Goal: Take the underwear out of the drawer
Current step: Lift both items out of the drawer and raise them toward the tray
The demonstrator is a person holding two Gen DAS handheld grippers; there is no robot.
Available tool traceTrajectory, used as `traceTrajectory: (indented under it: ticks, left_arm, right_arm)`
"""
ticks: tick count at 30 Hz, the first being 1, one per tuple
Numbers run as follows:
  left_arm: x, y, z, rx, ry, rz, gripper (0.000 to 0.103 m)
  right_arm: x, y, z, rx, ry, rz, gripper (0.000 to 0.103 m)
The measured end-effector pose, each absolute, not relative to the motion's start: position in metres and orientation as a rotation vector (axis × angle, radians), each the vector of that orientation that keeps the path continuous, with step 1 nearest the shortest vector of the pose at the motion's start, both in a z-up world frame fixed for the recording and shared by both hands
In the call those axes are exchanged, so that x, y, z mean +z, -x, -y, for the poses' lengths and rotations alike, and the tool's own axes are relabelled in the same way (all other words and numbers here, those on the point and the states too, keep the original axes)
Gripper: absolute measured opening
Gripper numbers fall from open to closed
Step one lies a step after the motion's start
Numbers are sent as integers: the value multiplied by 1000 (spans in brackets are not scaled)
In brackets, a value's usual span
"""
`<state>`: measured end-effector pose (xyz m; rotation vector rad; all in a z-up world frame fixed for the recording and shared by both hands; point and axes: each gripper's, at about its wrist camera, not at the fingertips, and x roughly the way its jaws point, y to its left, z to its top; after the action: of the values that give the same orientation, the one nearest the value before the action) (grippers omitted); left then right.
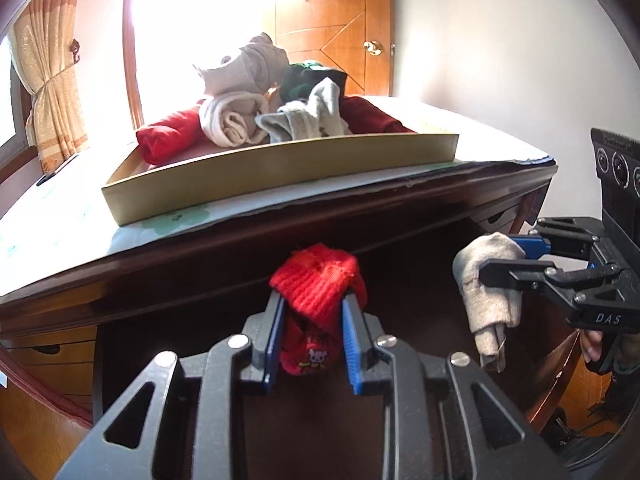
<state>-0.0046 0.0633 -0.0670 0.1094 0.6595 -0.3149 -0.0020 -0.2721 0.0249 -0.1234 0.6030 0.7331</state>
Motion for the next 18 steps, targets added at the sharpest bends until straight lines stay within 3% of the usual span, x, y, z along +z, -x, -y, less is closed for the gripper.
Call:
traceTrajectory:
  ticks: [18]
  left_arm:
    - [-52,6,-70,-319,-67,-613,20]
  right_arm:
    - [46,-2,267,745,141,-564,28]
